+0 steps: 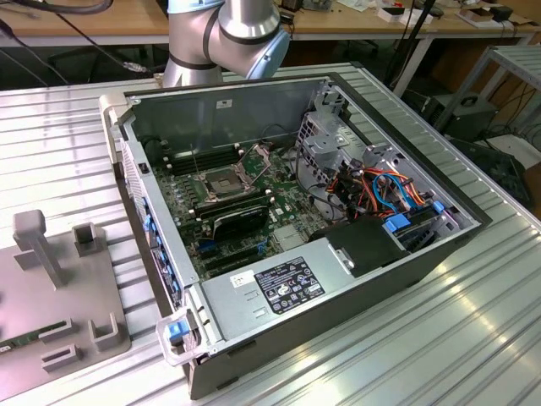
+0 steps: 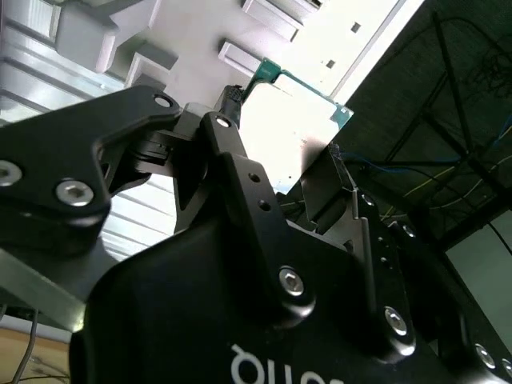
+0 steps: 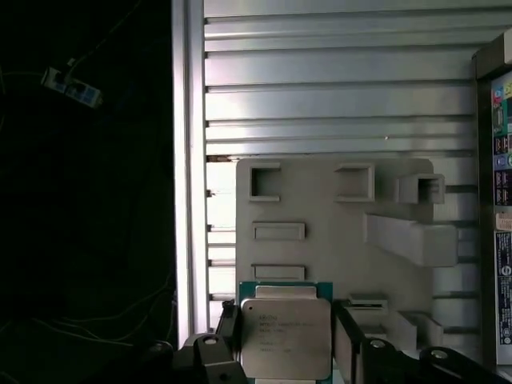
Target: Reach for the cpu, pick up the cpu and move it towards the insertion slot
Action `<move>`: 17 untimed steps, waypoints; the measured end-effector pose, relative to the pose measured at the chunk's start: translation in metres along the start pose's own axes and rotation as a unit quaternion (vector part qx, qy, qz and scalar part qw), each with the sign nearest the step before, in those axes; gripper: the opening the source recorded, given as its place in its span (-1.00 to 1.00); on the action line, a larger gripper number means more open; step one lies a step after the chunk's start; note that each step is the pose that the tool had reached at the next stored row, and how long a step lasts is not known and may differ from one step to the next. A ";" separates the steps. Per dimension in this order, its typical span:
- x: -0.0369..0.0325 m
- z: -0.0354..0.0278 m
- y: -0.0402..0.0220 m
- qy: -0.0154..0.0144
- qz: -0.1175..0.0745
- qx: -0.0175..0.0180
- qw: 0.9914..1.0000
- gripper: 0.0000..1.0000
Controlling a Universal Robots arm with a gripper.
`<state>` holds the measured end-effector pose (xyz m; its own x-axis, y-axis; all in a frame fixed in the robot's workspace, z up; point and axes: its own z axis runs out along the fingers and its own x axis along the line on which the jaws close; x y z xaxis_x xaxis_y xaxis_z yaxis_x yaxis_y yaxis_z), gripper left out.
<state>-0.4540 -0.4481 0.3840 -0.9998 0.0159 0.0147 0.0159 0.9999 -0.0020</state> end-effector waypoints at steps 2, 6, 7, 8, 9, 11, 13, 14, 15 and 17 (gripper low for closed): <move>0.0001 -0.0035 0.0000 0.000 0.000 0.000 1.000 0.09; 0.0002 -0.0120 0.0000 0.000 0.000 0.000 1.000 0.09; 0.0002 -0.0139 0.0000 0.000 0.000 0.000 1.000 0.09; 0.0003 -0.0169 0.0000 0.000 0.000 0.000 1.000 0.09; 0.0003 -0.0186 0.0000 0.000 0.000 0.000 1.000 0.09; 0.0003 -0.0220 -0.0001 0.000 0.000 0.000 1.000 0.09; 0.0004 -0.0266 -0.0001 0.000 0.000 0.000 1.000 0.09; 0.0005 -0.0279 -0.0001 0.000 0.000 0.000 1.000 0.09; 0.0005 -0.0287 -0.0001 0.000 0.000 0.000 1.000 0.09; 0.0004 -0.0287 0.0000 0.000 0.000 0.000 1.000 0.09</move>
<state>-0.4540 -0.4481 0.4127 -0.9998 0.0159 0.0146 0.0159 0.9999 -0.0019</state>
